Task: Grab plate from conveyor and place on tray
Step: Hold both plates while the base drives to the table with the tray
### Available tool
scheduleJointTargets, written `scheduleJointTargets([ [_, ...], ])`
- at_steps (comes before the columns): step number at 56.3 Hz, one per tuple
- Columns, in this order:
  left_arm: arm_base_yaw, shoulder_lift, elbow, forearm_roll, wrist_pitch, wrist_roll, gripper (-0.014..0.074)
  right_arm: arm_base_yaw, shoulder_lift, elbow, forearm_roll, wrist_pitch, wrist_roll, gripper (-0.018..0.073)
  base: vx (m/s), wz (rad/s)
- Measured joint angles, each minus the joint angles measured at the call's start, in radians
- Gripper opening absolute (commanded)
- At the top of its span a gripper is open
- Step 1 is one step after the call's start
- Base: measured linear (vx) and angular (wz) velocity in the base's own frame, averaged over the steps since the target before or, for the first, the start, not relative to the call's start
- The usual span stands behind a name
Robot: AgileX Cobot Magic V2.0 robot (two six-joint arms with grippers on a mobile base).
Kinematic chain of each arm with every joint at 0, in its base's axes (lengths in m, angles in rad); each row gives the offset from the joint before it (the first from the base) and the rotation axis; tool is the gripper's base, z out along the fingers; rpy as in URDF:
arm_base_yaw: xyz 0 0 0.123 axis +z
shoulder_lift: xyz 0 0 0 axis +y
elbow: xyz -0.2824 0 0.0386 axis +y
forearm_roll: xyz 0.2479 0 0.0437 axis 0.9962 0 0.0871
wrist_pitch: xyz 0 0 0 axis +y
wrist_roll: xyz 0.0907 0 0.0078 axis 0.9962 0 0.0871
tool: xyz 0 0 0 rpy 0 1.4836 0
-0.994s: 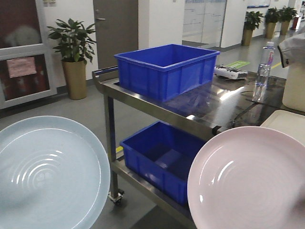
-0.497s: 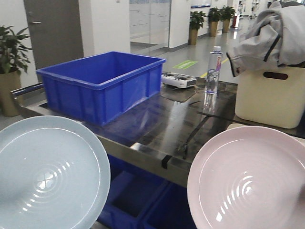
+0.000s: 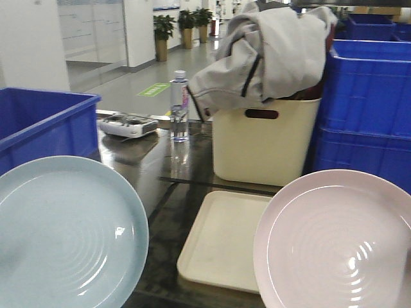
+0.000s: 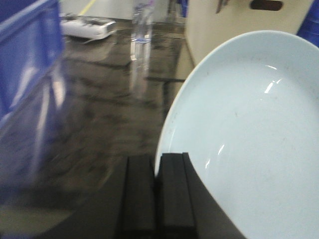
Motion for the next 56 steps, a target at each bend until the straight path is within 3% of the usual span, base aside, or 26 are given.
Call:
scheduleJointTargets([
  [23, 0.000, 0.000, 0.000, 0.000, 0.000, 0.000, -0.0006, 0.000, 0.000, 0.000, -0.002, 0.000, 0.000, -0.0009, 0.23, -0.50],
  [56, 0.000, 0.005, 0.000, 0.000, 0.000, 0.000, -0.0006, 0.000, 0.000, 0.000, -0.002, 0.000, 0.000, -0.0009, 0.04, -0.09],
])
